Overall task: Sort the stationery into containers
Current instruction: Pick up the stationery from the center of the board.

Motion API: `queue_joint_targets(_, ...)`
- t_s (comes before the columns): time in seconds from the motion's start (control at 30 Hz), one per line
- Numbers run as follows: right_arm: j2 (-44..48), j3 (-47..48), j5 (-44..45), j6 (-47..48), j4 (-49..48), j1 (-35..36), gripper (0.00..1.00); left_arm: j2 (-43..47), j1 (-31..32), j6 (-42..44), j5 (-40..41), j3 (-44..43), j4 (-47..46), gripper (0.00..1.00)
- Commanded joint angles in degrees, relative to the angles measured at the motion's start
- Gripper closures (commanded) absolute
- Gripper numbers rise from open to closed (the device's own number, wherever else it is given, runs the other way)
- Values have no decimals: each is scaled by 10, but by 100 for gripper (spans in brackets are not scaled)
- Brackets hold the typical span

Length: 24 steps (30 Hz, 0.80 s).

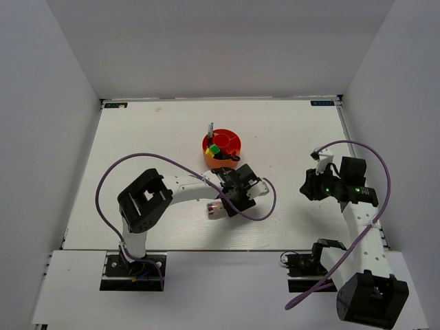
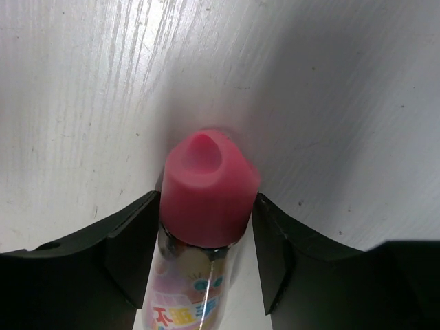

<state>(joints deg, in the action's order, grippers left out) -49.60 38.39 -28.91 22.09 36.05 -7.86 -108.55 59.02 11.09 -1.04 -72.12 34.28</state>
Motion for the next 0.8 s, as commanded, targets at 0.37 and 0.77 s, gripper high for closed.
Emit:
queue_joint_targets(0.37,6,5,-17,5,2,-8,65,-2,4,-5,8,-17,4,90)
queue_joint_targets(0.77,6,5,-24,7,2,-12,97,171,-21,-56,-11,-69,5,100)
